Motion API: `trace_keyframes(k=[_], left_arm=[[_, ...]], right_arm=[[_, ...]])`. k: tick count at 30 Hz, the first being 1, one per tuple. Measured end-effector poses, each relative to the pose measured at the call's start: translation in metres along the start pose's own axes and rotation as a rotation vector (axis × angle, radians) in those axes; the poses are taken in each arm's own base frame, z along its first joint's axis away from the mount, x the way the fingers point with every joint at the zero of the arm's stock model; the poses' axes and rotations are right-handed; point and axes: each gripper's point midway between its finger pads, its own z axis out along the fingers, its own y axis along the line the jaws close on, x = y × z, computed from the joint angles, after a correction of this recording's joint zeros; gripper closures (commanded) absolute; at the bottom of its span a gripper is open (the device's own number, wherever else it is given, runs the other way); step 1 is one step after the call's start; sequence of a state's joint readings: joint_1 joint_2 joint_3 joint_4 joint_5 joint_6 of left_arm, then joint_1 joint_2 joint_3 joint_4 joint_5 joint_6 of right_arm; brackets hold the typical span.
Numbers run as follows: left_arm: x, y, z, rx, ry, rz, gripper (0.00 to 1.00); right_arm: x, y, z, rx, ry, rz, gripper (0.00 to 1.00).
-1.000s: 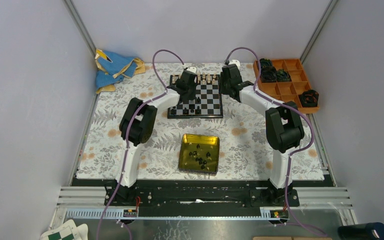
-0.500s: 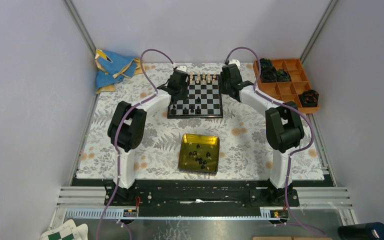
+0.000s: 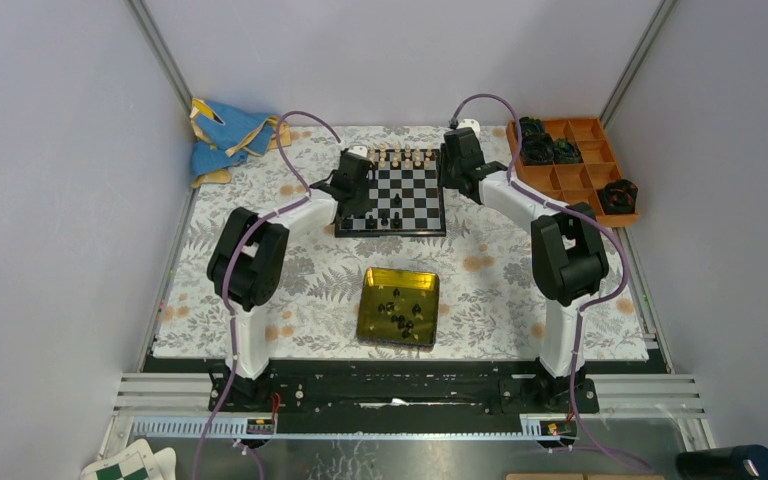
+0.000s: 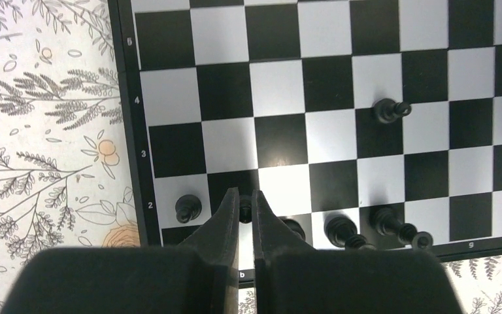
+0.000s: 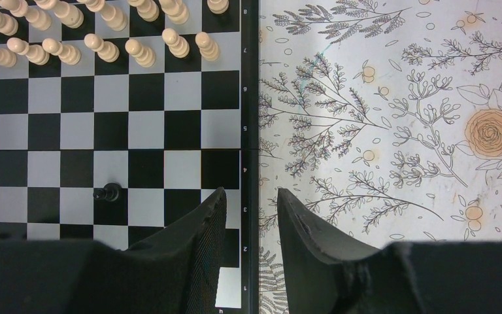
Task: Set up the chess pieces on the board
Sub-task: Place the chess piece on the chessboard.
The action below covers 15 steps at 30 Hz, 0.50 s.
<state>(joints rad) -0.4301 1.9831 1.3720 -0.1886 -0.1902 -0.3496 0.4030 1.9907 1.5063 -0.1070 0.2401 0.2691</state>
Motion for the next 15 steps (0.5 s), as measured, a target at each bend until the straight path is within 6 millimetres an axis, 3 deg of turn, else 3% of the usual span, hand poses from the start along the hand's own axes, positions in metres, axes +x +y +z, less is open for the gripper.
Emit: trace_keyframes(k=[15], left_arm=[[0.016, 0.012, 0.003, -0.025, 0.035, -0.02, 1.0]], right_arm=[[0.0, 0.0, 0.0, -0.001, 0.0, 0.0, 0.59]])
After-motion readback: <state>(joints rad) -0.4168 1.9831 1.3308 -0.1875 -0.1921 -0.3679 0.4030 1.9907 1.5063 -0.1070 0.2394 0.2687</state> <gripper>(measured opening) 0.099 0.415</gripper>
